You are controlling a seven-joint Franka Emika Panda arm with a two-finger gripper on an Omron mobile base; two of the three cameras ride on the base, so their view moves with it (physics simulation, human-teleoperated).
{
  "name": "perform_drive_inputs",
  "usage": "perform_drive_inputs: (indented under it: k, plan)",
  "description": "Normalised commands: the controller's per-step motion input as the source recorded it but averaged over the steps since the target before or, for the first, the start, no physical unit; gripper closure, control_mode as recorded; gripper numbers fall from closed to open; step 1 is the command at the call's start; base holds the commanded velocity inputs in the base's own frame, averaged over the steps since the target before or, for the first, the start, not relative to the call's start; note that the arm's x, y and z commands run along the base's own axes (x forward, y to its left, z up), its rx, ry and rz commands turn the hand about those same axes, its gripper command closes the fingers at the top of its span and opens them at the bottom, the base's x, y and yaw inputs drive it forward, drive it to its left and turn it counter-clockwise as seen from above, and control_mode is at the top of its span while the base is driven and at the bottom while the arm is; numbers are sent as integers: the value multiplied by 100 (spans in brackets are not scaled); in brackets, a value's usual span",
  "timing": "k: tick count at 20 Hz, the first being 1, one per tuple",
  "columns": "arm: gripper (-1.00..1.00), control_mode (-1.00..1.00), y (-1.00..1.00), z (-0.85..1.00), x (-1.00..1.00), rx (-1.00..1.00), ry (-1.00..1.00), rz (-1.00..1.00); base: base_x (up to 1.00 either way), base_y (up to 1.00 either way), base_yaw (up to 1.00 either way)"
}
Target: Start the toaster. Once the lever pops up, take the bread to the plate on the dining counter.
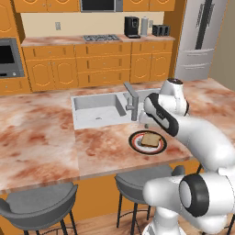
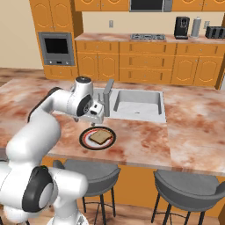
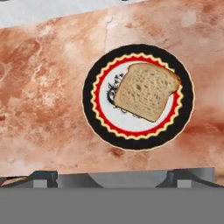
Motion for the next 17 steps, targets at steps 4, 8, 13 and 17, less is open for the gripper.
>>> perform_drive_inputs:
  k: [4,8,13,17]
  plan:
    - [-100,-100,-36,45,-100,0,4,-6,0,0,0]
    - [-100,-100,-31,42,-100,0,4,-4,0,0,0]
    - [-100,-100,-1,49,-82,0,2,-4,0,0,0]
    - [-100,-100,2,50,-77,-1,0,-1,0,0,0]
